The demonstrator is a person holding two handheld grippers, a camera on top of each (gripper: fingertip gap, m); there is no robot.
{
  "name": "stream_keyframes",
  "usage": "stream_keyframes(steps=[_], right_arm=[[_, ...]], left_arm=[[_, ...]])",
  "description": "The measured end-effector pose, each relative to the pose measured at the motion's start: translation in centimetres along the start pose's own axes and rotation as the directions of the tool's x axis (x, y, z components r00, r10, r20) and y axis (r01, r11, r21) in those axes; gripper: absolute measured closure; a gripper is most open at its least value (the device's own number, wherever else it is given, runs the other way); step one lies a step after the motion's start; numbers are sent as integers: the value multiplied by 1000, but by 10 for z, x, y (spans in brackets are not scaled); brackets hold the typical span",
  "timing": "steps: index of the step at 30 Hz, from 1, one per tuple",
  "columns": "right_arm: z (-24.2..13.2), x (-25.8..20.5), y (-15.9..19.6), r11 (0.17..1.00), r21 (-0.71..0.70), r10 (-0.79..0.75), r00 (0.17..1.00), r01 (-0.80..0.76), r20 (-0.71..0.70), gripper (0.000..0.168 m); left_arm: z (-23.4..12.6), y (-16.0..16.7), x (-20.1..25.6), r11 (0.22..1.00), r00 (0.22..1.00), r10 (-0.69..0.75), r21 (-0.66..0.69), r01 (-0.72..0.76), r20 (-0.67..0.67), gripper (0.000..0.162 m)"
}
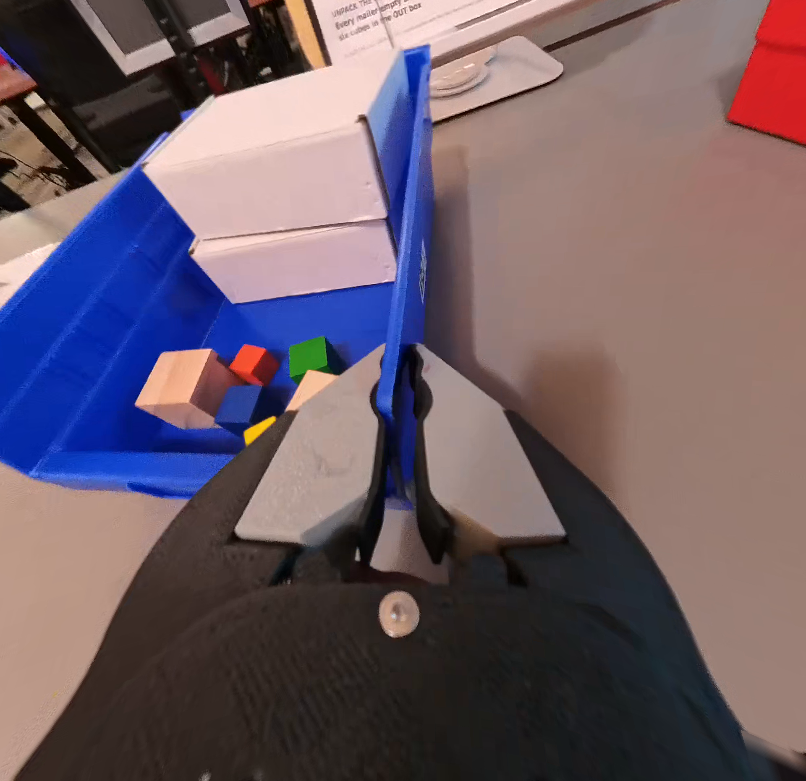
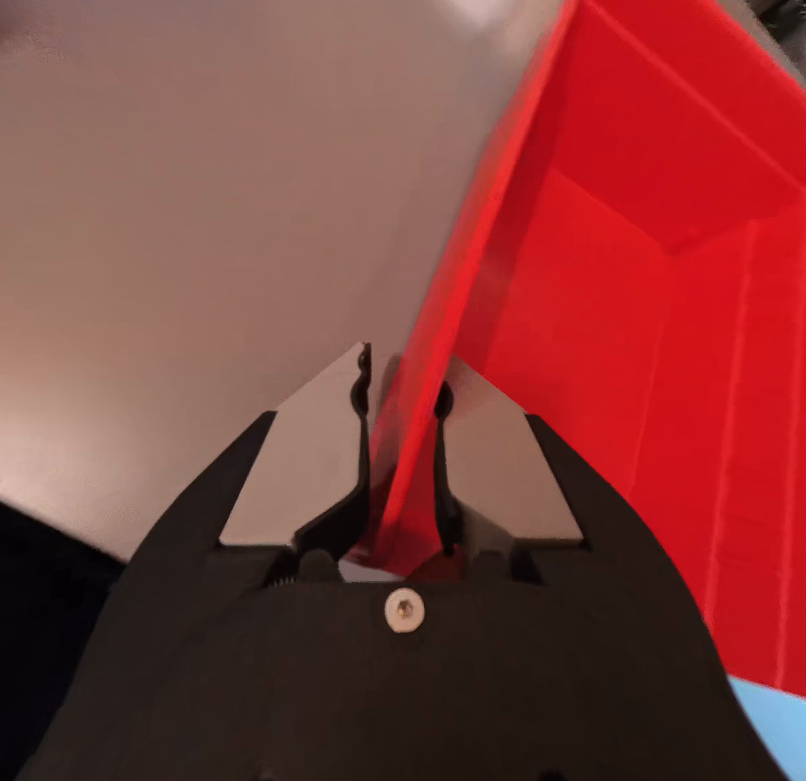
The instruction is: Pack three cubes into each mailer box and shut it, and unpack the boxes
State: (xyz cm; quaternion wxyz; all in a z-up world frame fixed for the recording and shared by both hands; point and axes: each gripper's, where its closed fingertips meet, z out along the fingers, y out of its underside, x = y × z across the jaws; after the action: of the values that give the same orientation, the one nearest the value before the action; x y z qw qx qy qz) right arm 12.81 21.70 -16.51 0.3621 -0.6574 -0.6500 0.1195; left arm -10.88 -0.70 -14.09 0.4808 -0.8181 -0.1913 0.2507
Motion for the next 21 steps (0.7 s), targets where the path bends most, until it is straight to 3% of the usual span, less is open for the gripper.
stream_keyframes(steps=[3, 7, 13, 16, 19, 21], right_arm=[[7, 16, -1, 999, -14, 47, 989, -49, -138, 162], [9, 19, -1, 992, -13, 126, 983, -129, -137, 163], [14, 25, -7, 988, -10, 149, 966, -154, -211, 162], [18, 37, -5, 984, -7, 172, 958, -179, -231, 161], [14, 51, 3, 975, -9, 215, 949, -223, -233, 159], [2, 58, 1, 973, 20, 230, 948, -231, -222, 143]], left_arm=[[-3, 2, -5, 1000, 999, -26, 6, 25, 26, 159], [-5, 2, -8, 998, 991, -67, 23, 65, 118, 158], [-5, 0, -11, 992, 982, -127, 17, 125, 143, 158], [-5, -2, -13, 998, 982, -59, 43, 52, 178, 154], [-16, -4, -10, 998, 982, 26, 48, -36, 186, 120], [-27, -13, 1, 997, 993, 51, 58, -58, 110, 100]])
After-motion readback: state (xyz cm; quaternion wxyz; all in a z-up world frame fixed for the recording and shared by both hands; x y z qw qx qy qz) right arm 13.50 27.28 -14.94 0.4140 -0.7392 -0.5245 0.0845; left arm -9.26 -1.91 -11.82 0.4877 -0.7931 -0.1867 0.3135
